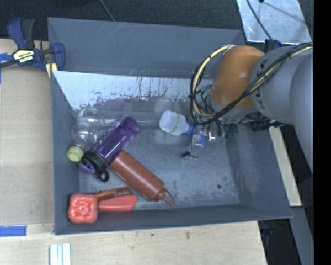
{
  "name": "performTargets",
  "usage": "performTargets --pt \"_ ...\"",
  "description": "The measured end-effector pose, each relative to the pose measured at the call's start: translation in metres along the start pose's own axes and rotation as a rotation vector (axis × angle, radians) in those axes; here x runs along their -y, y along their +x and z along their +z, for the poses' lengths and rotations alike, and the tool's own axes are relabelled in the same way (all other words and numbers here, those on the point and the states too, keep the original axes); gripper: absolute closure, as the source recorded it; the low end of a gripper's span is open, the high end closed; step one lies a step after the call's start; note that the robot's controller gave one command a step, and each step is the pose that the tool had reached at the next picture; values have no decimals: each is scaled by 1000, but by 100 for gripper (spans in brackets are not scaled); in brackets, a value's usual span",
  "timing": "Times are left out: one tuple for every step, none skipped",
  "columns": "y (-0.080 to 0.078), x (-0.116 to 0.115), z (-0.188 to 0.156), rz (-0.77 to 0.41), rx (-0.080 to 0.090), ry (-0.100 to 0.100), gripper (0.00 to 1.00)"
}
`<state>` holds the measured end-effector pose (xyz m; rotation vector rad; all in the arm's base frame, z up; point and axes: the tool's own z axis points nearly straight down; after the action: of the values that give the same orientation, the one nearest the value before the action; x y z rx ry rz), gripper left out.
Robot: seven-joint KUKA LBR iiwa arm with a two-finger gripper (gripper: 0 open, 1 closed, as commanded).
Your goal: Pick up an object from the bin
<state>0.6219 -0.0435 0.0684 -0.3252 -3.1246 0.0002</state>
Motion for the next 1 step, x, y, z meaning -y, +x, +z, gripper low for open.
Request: performTargets --pt "3 12 -2 117 3 0 100"
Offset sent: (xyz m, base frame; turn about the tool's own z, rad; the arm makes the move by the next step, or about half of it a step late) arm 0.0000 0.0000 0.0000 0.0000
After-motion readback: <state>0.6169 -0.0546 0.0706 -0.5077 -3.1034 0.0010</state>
